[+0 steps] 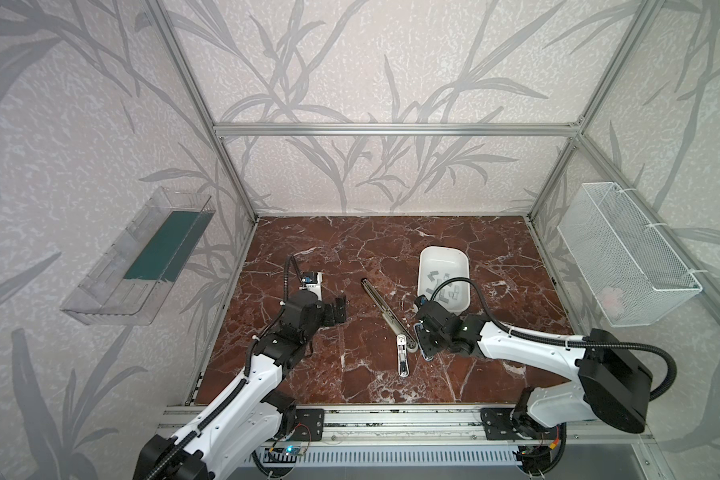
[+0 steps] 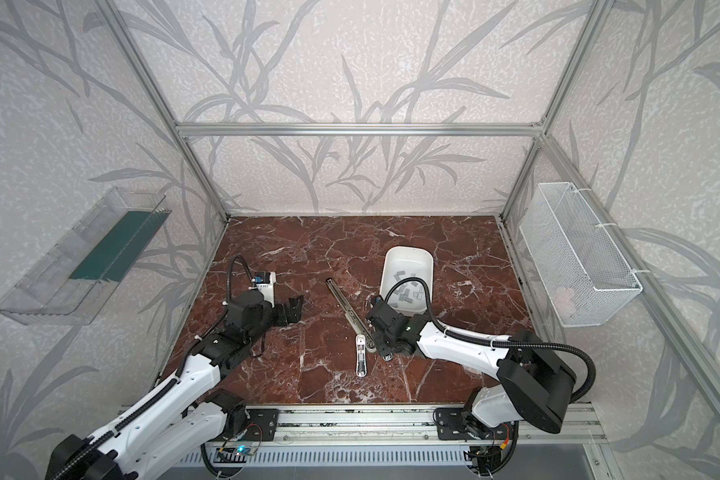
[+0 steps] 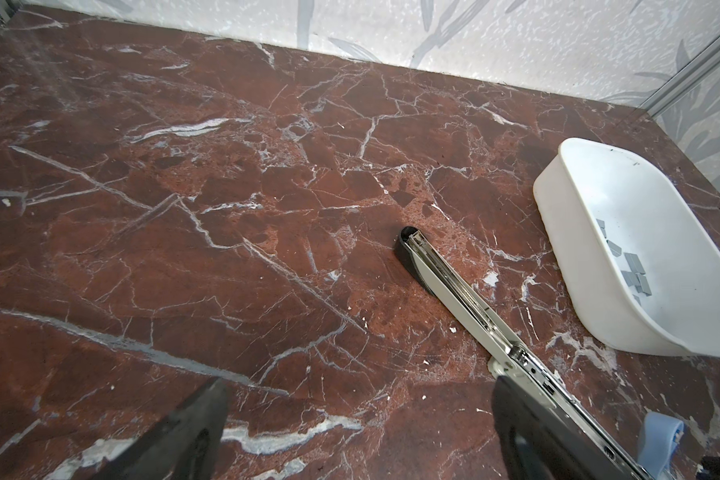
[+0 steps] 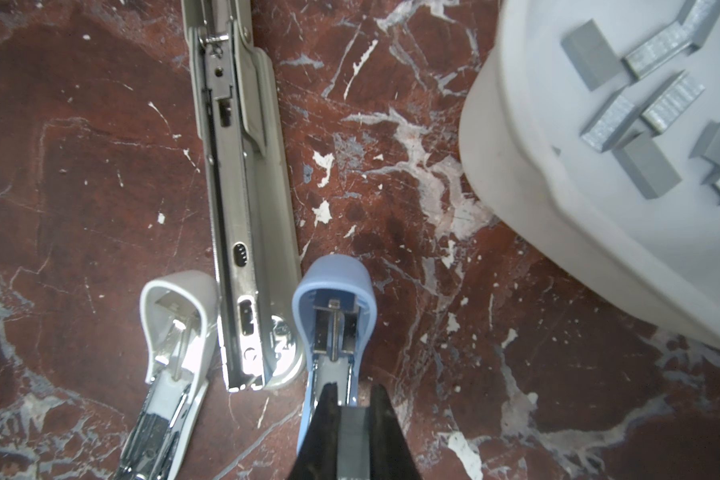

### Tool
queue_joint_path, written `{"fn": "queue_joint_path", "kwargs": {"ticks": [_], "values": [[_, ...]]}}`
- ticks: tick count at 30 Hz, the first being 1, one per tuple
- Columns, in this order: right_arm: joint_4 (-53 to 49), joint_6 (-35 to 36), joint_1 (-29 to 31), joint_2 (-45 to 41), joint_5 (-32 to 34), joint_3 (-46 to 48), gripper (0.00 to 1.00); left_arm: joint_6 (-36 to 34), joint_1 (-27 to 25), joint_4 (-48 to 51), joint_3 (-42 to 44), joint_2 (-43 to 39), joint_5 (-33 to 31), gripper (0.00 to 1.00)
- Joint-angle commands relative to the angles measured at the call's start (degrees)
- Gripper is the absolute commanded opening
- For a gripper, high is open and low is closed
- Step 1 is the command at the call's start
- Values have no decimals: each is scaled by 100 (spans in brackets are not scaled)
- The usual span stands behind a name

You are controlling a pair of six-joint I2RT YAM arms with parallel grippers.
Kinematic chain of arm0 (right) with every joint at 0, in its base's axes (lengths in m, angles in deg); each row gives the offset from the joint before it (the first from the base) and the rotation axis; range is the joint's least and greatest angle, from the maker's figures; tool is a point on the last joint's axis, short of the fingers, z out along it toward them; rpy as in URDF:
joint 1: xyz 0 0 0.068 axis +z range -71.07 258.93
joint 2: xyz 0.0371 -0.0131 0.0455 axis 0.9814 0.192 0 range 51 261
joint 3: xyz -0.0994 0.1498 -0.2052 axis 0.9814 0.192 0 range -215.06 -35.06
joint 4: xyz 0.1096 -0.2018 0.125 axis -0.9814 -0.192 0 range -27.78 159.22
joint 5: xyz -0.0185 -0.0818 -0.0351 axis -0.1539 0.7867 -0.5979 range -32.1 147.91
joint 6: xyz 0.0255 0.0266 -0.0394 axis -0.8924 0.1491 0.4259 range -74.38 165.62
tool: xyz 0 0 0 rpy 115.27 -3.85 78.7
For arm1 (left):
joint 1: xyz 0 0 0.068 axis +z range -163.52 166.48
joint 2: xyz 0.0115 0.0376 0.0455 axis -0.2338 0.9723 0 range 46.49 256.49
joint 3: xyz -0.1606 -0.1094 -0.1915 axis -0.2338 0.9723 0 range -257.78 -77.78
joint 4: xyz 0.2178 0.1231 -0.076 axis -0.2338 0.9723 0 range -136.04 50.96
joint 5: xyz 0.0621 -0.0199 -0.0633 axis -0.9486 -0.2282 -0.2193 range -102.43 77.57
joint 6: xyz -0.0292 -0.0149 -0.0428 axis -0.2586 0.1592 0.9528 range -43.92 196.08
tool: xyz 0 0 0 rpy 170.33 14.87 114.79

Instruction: Load the staples into the stapler

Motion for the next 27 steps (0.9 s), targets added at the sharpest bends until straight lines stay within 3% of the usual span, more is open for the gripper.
{"fn": "queue_joint_path", "kwargs": {"ticks": [1,27], "values": [[40,-83,141,-39,190,64,3,-53,18,119,60,-122,-112,99],[-229,-671,552,164,606,-34,0,35,18,150,244,-457,-9,99]]}}
